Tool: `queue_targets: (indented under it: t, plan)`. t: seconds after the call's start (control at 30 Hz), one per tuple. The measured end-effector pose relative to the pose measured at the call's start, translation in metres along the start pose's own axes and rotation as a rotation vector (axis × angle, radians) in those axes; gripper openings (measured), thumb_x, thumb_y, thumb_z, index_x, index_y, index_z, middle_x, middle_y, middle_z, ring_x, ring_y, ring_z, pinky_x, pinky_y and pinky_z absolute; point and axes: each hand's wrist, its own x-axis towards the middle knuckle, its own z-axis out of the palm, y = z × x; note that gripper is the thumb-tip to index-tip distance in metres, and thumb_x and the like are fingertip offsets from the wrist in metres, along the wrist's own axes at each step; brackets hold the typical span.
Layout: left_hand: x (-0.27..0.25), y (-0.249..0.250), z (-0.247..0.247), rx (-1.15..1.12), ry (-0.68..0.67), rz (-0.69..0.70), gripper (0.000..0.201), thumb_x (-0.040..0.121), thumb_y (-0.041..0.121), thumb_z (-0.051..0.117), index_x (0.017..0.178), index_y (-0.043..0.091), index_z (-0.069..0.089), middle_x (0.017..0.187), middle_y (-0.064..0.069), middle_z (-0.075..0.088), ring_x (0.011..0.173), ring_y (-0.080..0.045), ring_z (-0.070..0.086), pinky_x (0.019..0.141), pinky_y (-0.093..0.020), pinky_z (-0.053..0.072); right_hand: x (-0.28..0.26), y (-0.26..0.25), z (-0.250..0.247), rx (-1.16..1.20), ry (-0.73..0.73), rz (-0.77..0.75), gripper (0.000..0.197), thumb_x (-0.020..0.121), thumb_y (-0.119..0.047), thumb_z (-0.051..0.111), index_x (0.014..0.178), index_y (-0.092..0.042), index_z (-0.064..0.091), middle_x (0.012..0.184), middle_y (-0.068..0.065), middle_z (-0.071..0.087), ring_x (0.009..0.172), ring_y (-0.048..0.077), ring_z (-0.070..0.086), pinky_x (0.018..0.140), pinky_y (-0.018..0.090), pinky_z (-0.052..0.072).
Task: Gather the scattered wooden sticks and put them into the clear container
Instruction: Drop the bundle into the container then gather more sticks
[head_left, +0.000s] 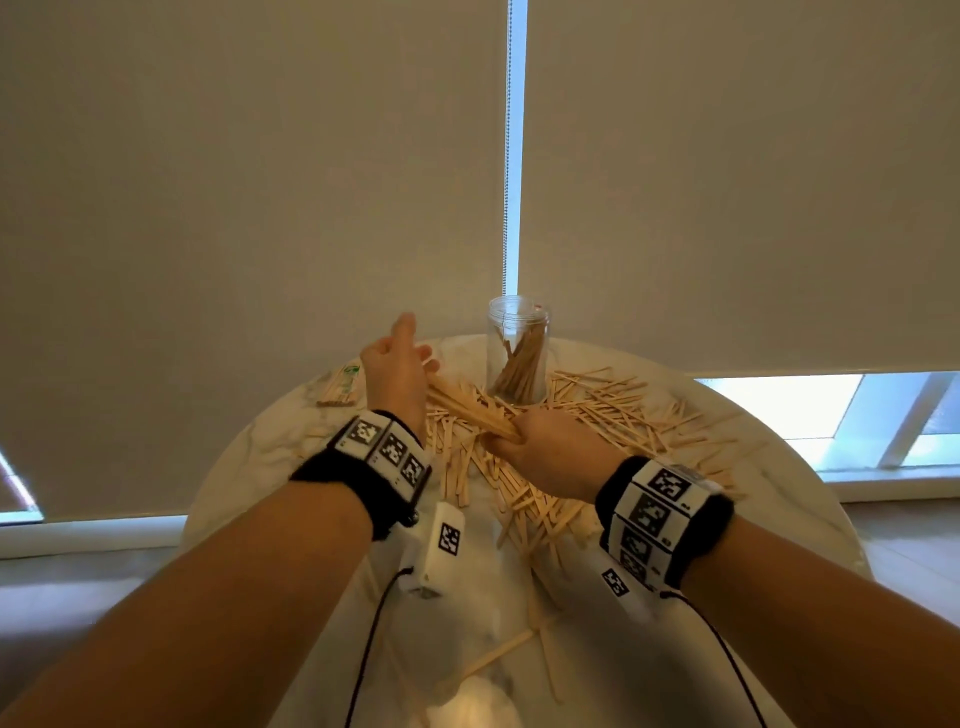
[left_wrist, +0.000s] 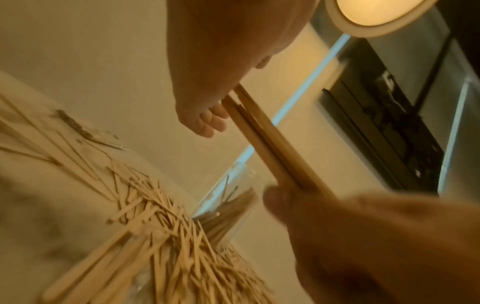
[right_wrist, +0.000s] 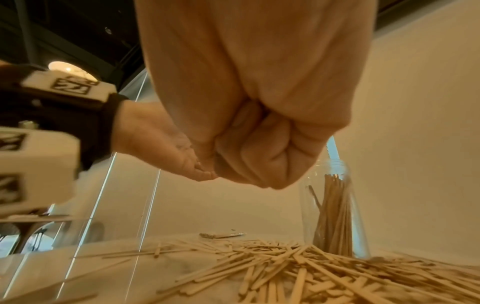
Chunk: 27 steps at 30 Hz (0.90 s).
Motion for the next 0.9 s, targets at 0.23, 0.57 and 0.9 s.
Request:
queue_targets:
  t: [0.23, 0.57, 0.9]
  plan:
    - [-0.022, -0.003, 0.013, 0.462, -0.306, -0.065, 0.027, 0.096, 0.024, 0.055, 0.11, 0.003, 0.064, 0.09, -0.013, 0.076, 0.079, -0.027, 0.072, 0.077, -0.041, 0.06, 0.006, -0.005, -0.004, -0.041, -0.017, 0.016, 0.03, 0.091, -0.049, 0.064, 0.086, -0.02, 0.062, 0.067, -0.004, 0.055, 0.058, 0.009, 0.05, 0.053, 0.024, 0.037]
    - [-0.02, -0.014, 0.019, 0.899, -0.23, 0.36, 0.043, 0.085, 0.047, 0.068, 0.067, 0.008, 0.067, 0.064, -0.008, 0.067, 0.055, -0.016, 0.057, 0.064, -0.033, 0.052, 0.012, 0.009, -0.02, -0.067, -0.016, 0.125, 0.032, 0.084, -0.047, 0.074, 0.095, -0.017, 0.066, 0.076, -0.002, 0.062, 0.068, 0.013, 0.058, 0.056, 0.026, 0.041]
    - [0.012, -0.005, 0.045, 0.576, -0.352, -0.117, 0.056, 0.097, 0.06, 0.042, 0.088, 0.009, 0.065, 0.071, -0.01, 0.069, 0.048, -0.016, 0.053, 0.045, -0.024, 0.04, 0.016, 0.02, -0.061, -0.176, 0.32, -0.101, 0.051, 0.098, -0.064, 0.034, 0.075, -0.03, 0.064, 0.06, -0.006, 0.057, 0.054, 0.008, 0.051, 0.053, 0.024, 0.035]
